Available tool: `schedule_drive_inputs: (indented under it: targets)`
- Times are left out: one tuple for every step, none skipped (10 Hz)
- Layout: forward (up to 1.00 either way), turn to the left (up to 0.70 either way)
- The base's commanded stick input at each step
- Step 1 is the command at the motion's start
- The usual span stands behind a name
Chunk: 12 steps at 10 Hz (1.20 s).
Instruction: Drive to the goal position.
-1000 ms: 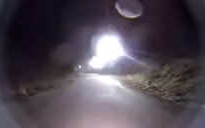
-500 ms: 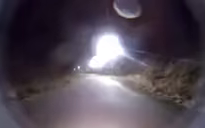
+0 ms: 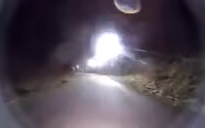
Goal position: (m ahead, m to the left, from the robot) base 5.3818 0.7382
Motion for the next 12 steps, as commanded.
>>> schedule_drive_inputs:
  targets:
    - [1.0, 0.0]
    - [1.0, 0.0]
    - [1.0, 0.0]
    - [1.0, 0.0]
    - [1.0, 0.0]
    - [1.0, 0.0]
    - [1.0, 0.0]
    - [1.0, 0.0]
    - [1.0, 0.0]
    - [1.0, 0.0]
    - [1.0, 0.0]
    - [1.0, 0.0]
